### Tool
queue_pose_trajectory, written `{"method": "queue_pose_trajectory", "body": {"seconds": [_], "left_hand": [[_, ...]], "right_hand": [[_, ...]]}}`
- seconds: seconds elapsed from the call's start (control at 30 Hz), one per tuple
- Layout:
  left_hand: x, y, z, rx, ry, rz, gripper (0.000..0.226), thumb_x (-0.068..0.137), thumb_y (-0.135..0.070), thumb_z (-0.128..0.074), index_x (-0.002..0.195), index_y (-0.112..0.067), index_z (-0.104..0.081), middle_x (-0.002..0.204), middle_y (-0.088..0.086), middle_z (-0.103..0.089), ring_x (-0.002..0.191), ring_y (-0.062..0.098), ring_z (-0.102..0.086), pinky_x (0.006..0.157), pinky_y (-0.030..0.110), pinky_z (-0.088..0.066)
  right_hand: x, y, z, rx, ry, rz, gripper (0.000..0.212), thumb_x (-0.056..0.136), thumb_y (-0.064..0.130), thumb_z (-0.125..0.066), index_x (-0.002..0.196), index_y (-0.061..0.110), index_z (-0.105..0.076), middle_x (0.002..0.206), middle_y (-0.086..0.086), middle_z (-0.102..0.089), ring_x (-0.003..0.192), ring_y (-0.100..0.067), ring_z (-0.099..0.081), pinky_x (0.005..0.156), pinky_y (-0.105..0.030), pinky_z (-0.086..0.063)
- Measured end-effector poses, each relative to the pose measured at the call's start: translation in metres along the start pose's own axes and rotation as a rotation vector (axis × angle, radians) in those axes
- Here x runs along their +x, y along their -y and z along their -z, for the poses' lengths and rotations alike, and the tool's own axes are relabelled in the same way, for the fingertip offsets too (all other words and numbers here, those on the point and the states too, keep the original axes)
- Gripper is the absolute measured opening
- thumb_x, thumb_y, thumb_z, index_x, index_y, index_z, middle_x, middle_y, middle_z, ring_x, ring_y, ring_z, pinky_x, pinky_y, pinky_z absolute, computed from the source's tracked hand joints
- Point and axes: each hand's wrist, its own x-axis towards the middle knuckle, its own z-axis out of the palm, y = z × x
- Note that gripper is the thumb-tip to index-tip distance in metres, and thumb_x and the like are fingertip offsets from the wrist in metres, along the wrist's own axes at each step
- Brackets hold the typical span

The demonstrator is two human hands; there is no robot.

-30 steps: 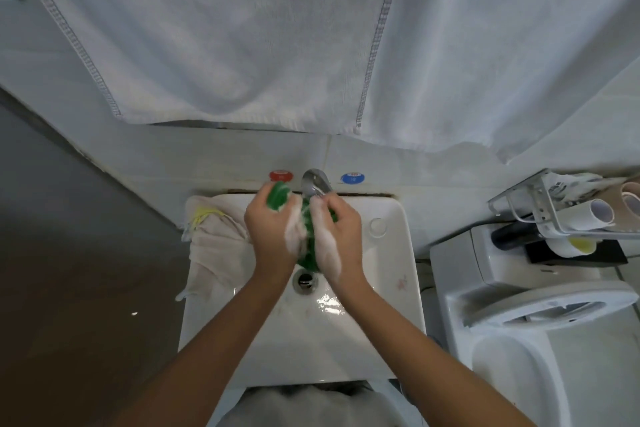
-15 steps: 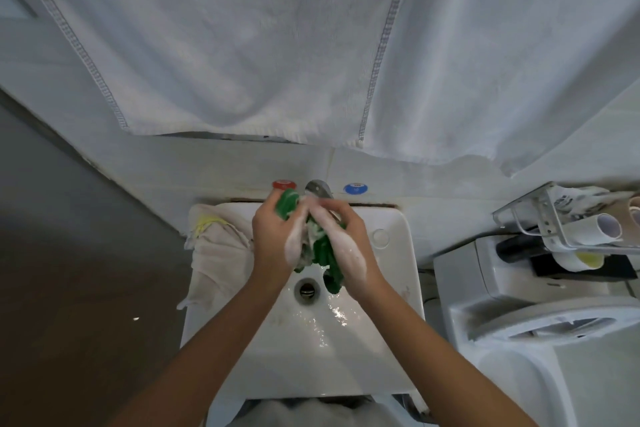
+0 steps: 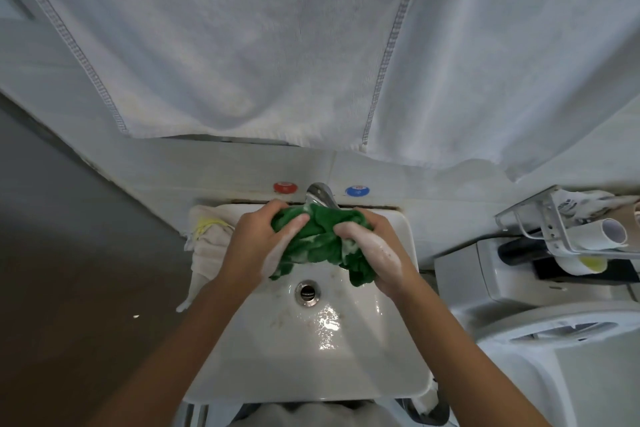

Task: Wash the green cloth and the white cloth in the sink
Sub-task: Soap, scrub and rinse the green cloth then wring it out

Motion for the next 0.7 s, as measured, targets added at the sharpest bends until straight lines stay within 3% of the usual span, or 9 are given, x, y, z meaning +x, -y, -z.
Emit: {"method": "queue_pose_trajectory", "body": {"seconds": [0.13, 0.2, 0.27, 0.37, 0.43, 0.57, 0.7], "left_hand": [[-0.002, 0.011, 0.019, 0.182, 0.175, 0.003, 0.018, 0.082, -0.041, -0.068, 0.084, -0.025, -0.061, 0.07, -0.007, -0.062, 0.068, 0.006, -0.059, 0.059, 0.025, -0.047], [-0.004, 0.013, 0.026, 0.22, 0.213, 0.0, 0.019, 0.081, -0.043, -0.068, 0.085, -0.025, -0.062, 0.07, -0.004, -0.063, 0.067, 0.01, -0.06, 0.06, 0.03, -0.049], [-0.004, 0.017, 0.031, 0.271, 0.234, 0.01, 0.02, 0.082, -0.046, -0.066, 0.082, -0.026, -0.062, 0.068, -0.005, -0.063, 0.067, 0.012, -0.061, 0.06, 0.032, -0.049], [-0.006, 0.024, 0.03, 0.113, 0.29, 0.056, 0.026, 0.085, -0.042, -0.063, 0.074, -0.019, -0.064, 0.066, 0.0, -0.064, 0.067, 0.016, -0.062, 0.06, 0.032, -0.049], [-0.009, 0.024, 0.027, -0.032, 0.324, 0.049, 0.033, 0.086, -0.042, -0.058, 0.075, -0.012, -0.064, 0.067, 0.002, -0.063, 0.065, 0.017, -0.062, 0.058, 0.028, -0.048], [-0.017, 0.018, 0.014, -0.277, 0.248, 0.063, 0.022, 0.096, -0.028, -0.046, 0.087, -0.01, -0.054, 0.078, 0.007, -0.057, 0.072, 0.009, -0.058, 0.059, 0.021, -0.048], [-0.019, 0.007, -0.005, -0.433, 0.003, 0.118, 0.012, 0.1, -0.018, -0.043, 0.094, -0.025, -0.051, 0.095, -0.003, -0.06, 0.08, -0.011, -0.058, 0.069, 0.008, -0.047]], "right_hand": [[-0.001, 0.002, 0.007, -0.011, -0.04, 0.075, 0.011, 0.073, 0.009, -0.062, 0.07, 0.008, -0.051, 0.069, -0.015, -0.053, 0.064, -0.027, -0.056, 0.054, -0.034, -0.049], [0.002, 0.002, 0.011, 0.011, -0.097, 0.112, 0.014, 0.075, 0.005, -0.061, 0.069, 0.011, -0.05, 0.065, -0.01, -0.054, 0.062, -0.026, -0.057, 0.051, -0.029, -0.048], [0.006, 0.0, 0.016, 0.044, -0.165, 0.139, 0.016, 0.079, 0.002, -0.061, 0.072, 0.015, -0.054, 0.069, -0.011, -0.058, 0.067, -0.03, -0.06, 0.054, -0.033, -0.052], [0.005, 0.001, 0.018, 0.099, -0.176, 0.16, 0.012, 0.074, 0.012, -0.061, 0.085, 0.015, -0.063, 0.084, -0.017, -0.065, 0.078, -0.034, -0.066, 0.066, -0.044, -0.057], [0.003, 0.0, 0.014, 0.099, -0.146, 0.15, 0.018, 0.076, 0.016, -0.06, 0.09, 0.007, -0.067, 0.086, -0.021, -0.068, 0.079, -0.034, -0.068, 0.068, -0.041, -0.058], [0.0, -0.003, 0.004, 0.09, -0.196, 0.162, 0.021, 0.086, 0.016, -0.062, 0.087, -0.006, -0.065, 0.08, -0.025, -0.067, 0.076, -0.036, -0.067, 0.068, -0.042, -0.055], [-0.003, -0.007, -0.012, 0.072, -0.23, 0.16, 0.012, 0.087, 0.023, -0.068, 0.08, 0.013, -0.068, 0.08, -0.012, -0.07, 0.083, -0.034, -0.069, 0.075, -0.044, -0.057]]}}
